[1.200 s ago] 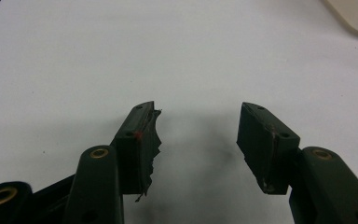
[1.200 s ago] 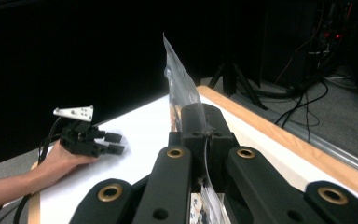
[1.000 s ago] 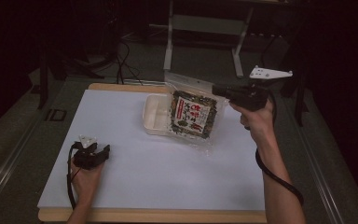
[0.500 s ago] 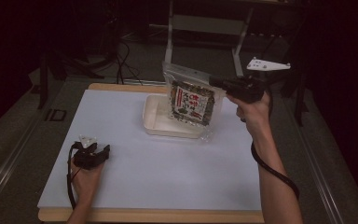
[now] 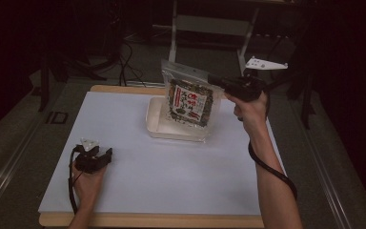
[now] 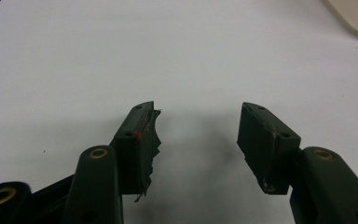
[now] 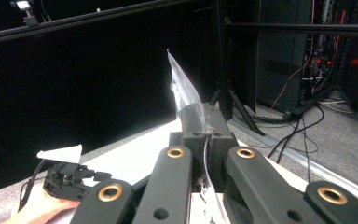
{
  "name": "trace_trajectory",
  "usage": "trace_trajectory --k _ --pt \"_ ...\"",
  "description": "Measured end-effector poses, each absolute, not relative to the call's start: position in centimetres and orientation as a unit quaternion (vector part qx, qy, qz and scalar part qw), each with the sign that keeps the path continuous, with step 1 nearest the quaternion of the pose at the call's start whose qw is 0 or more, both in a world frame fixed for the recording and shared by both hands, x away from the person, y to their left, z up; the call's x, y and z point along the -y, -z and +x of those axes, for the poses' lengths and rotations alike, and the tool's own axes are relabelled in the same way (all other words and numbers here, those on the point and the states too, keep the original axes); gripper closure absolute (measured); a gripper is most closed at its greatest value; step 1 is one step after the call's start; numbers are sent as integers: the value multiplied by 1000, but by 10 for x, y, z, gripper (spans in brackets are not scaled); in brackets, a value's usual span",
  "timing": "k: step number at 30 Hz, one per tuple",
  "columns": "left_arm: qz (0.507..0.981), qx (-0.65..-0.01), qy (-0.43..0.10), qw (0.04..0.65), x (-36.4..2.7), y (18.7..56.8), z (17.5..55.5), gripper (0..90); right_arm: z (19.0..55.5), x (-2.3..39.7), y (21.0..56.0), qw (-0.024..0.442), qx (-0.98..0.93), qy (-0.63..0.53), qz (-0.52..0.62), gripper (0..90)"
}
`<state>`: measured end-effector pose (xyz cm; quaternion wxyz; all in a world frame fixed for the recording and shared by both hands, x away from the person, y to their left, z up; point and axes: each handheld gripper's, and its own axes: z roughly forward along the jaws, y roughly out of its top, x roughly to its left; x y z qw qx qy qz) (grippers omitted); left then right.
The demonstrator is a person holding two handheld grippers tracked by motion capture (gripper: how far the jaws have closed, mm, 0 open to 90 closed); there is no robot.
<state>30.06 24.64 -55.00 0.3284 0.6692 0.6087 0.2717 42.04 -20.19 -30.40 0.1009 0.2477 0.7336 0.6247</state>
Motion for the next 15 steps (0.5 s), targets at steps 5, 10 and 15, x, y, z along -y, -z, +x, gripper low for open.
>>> trace_trajectory --k 5,10,15 --pt "669 -609 -271 329 -247 550 301 466 425 199 307 100 -728 -629 253 899" --pt "669 -609 -272 328 -247 550 301 466 430 196 309 103 -718 -640 255 899" --pt "669 -609 -271 328 -247 550 301 465 433 193 313 106 -711 -646 256 899"
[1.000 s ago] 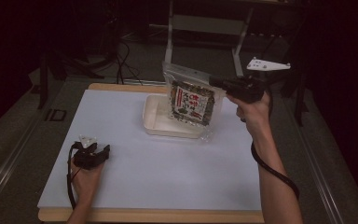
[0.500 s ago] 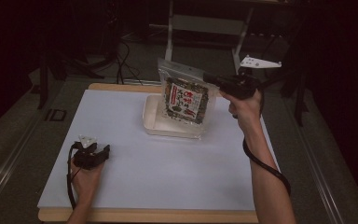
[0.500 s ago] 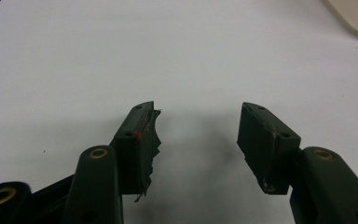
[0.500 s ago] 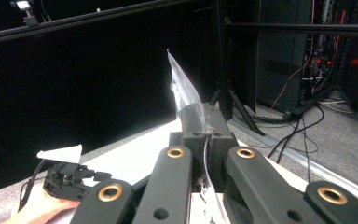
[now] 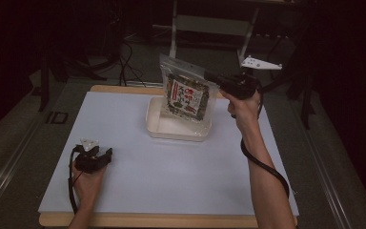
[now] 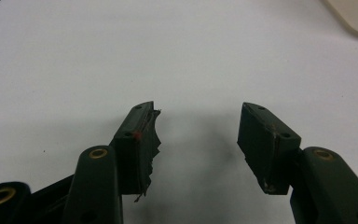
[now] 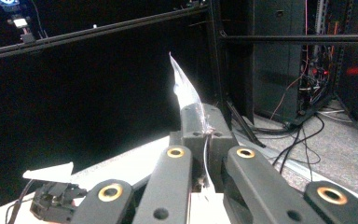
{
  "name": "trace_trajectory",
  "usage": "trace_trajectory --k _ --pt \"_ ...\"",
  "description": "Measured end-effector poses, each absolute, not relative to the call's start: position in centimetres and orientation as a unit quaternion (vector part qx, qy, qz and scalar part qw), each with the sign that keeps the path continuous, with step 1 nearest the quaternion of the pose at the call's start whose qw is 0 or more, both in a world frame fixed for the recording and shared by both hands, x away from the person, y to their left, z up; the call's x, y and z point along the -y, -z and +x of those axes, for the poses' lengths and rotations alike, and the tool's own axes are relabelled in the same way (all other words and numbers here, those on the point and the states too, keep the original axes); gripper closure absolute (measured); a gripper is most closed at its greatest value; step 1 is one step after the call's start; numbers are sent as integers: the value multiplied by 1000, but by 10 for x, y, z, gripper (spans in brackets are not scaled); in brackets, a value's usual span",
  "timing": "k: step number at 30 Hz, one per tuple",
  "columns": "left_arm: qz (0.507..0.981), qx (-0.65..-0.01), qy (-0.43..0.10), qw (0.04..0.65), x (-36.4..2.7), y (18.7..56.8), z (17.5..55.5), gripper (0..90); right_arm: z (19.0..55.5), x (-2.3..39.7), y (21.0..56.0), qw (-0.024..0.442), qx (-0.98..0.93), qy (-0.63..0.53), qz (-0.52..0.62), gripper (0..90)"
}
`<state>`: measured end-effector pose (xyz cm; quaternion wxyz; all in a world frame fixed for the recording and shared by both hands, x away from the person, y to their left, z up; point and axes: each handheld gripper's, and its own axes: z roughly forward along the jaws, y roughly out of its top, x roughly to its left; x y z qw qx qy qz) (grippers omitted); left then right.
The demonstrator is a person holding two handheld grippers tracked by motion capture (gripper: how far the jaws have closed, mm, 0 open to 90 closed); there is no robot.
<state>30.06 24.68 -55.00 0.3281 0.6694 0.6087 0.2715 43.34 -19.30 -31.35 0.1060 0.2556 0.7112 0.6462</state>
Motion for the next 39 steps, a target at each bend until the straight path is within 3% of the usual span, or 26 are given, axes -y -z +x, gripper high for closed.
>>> trace_trajectory --k 39 --pt "668 -610 -270 329 -247 550 301 463 450 194 373 58 -686 -653 315 899"
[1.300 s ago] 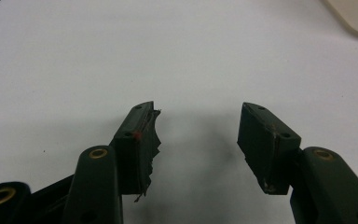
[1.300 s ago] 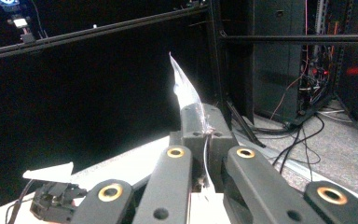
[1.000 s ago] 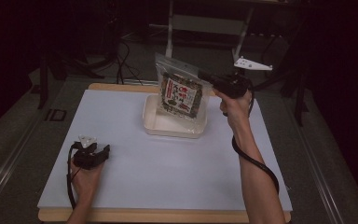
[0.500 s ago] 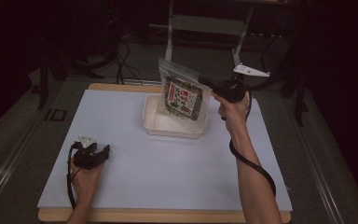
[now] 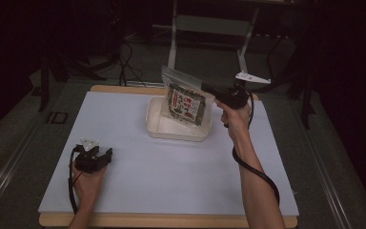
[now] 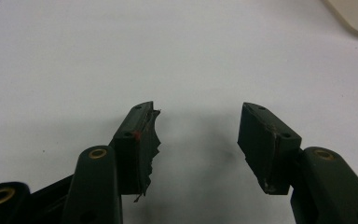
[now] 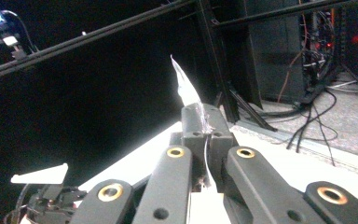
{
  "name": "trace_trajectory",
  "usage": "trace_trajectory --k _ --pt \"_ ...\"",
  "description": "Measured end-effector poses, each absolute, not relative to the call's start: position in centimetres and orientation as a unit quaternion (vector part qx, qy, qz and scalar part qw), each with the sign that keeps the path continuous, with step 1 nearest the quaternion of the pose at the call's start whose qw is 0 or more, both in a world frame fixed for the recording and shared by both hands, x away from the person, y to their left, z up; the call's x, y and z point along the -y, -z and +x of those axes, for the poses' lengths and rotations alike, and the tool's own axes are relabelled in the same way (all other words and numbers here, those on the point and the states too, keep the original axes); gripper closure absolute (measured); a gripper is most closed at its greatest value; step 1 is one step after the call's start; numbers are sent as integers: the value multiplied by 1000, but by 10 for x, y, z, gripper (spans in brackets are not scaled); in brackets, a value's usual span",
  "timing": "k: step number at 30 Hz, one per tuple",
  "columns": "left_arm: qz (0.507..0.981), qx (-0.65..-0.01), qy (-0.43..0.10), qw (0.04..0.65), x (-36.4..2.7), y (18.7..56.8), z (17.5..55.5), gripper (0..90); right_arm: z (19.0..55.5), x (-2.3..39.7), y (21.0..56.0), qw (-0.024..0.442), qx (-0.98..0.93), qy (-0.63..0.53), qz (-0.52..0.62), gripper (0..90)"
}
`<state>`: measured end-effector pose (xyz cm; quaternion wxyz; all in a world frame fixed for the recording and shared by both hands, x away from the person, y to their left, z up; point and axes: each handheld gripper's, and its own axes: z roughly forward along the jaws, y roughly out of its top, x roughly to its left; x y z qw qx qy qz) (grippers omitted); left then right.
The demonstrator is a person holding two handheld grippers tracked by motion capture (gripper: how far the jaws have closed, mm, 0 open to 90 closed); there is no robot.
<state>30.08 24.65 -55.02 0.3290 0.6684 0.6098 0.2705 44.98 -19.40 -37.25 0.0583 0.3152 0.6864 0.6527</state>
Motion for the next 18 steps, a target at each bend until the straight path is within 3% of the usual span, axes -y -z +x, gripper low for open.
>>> trace_trajectory --k 18 --pt "670 -609 -270 327 -247 550 301 461 455 197 379 76 -690 -635 338 896"
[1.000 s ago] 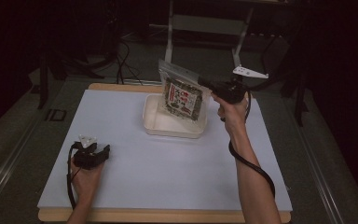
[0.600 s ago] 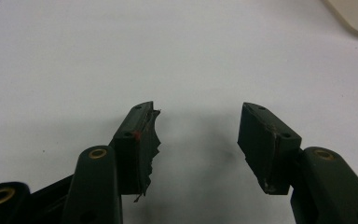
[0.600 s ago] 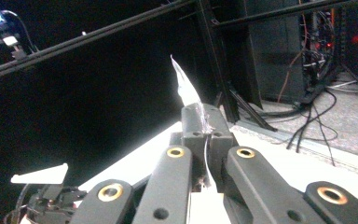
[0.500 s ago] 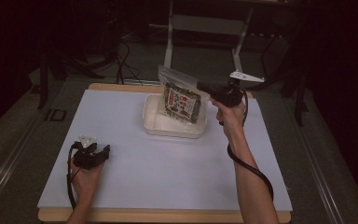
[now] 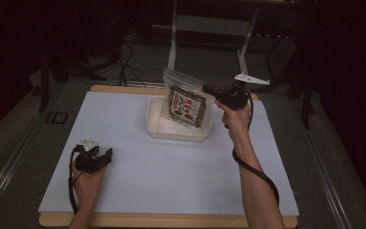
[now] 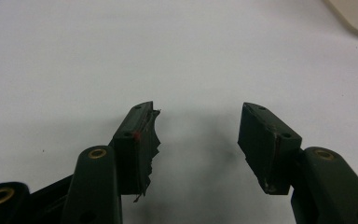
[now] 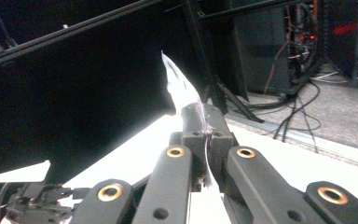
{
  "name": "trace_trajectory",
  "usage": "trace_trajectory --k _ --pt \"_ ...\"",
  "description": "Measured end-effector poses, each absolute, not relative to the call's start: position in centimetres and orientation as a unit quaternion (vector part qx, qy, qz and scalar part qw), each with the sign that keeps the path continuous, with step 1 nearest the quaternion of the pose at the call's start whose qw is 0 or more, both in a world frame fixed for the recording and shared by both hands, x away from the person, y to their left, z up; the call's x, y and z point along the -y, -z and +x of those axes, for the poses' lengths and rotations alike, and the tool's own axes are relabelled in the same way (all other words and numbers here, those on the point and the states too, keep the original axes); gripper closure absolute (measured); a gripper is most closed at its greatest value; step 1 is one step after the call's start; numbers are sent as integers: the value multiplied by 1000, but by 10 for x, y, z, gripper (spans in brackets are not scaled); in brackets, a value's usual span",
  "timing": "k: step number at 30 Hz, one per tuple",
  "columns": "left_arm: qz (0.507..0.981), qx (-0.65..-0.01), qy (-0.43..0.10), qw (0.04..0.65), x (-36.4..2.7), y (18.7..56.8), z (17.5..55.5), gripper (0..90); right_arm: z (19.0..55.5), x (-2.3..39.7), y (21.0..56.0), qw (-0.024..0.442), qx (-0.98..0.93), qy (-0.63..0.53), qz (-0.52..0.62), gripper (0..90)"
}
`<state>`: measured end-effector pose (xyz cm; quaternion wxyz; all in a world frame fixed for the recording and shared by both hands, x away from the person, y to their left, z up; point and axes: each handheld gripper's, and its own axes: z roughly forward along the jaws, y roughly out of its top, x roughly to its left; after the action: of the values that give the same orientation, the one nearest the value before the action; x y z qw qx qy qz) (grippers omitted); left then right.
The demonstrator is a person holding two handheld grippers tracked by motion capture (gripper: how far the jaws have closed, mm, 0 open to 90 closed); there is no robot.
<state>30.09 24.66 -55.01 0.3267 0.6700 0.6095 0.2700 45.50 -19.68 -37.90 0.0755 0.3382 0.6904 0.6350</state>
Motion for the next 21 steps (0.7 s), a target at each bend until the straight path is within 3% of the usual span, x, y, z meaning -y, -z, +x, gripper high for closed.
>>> trace_trajectory --k 13,21 --pt "671 -609 -269 326 -247 550 301 460 465 189 374 112 -710 -586 374 842" --pt "670 -610 -269 327 -247 550 301 460 468 193 379 143 -720 -548 402 702"
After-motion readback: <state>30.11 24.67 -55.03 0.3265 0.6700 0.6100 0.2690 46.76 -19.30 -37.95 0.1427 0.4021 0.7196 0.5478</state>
